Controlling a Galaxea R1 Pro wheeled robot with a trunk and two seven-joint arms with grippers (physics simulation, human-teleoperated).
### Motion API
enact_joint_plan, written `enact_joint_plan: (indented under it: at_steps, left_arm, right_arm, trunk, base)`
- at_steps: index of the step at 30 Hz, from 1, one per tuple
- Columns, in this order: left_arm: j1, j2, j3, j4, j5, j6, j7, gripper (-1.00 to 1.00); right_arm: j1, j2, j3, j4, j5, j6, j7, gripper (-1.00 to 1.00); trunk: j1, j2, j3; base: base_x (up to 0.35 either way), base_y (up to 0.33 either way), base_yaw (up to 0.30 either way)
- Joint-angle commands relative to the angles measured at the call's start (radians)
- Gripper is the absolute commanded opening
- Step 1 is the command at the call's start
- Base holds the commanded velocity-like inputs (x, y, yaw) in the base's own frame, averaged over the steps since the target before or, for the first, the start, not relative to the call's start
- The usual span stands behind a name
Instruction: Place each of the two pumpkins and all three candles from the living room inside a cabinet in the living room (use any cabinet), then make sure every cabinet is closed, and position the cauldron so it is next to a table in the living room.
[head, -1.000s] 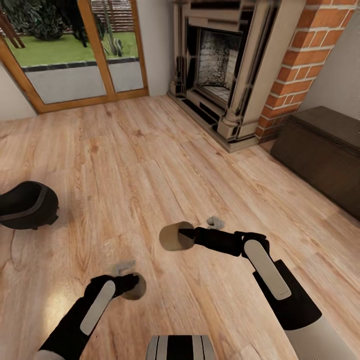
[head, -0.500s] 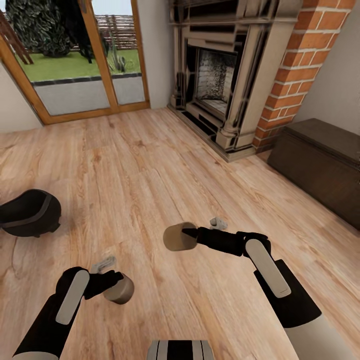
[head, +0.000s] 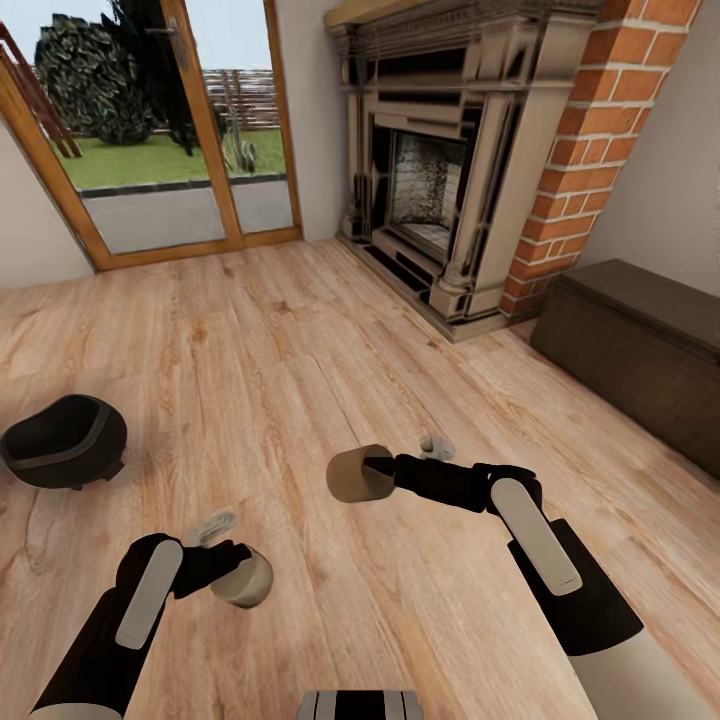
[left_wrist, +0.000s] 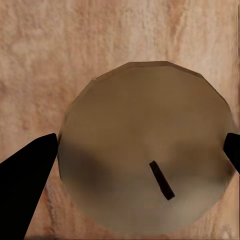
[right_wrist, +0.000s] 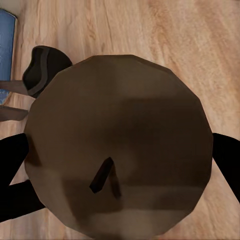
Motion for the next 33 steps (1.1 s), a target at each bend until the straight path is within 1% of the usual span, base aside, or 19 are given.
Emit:
enact_joint_plan:
  at_steps: [1, 8, 10, 15, 28, 33]
  left_arm:
    - [0.000, 0.000, 0.000, -0.001, 0.011, 0.003, 0.009, -1.00]
    - [0.000, 0.001, 0.000, -0.001, 0.011, 0.003, 0.009, -1.00]
    - [0.000, 0.001, 0.000, -0.001, 0.011, 0.003, 0.009, -1.00]
    - [0.000, 0.001, 0.000, -0.001, 0.012, 0.003, 0.009, -1.00]
    - [0.000, 0.001, 0.000, -0.001, 0.011, 0.003, 0.009, -1.00]
    - [0.000, 0.001, 0.000, -0.001, 0.012, 0.003, 0.008, -1.00]
  right_arm:
    - [-0.001, -0.001, 0.002, -0.002, -0.011, 0.001, -0.010, -1.00]
    - [-0.001, -0.001, 0.000, 0.000, -0.012, 0.001, -0.009, -1.00]
    - [-0.001, -0.001, -0.016, 0.001, -0.012, 0.001, -0.009, -1.00]
    - [-0.001, -0.001, -0.032, 0.021, -0.012, 0.001, -0.009, -1.00]
    - [-0.001, -0.001, -0.035, 0.026, -0.012, 0.001, -0.009, -1.00]
    - [-0.001, -0.001, -0.035, 0.027, -0.013, 0.001, -0.009, -1.00]
  trunk:
    - [-0.001, 0.000, 0.003]
    - [-0.004, 0.002, 0.030]
    - [-0.005, 0.002, 0.038]
    - [-0.007, 0.003, 0.057]
    - [-0.013, 0.006, 0.108]
    - [-0.015, 0.007, 0.126]
  base:
    - [0.000, 0.000, 0.000]
    - [0.000, 0.000, -0.003]
    - [0.000, 0.000, -0.141]
    - [0.000, 0.000, -0.251]
    - [-0.003, 0.000, -0.276]
    - [-0.139, 0.000, -0.277]
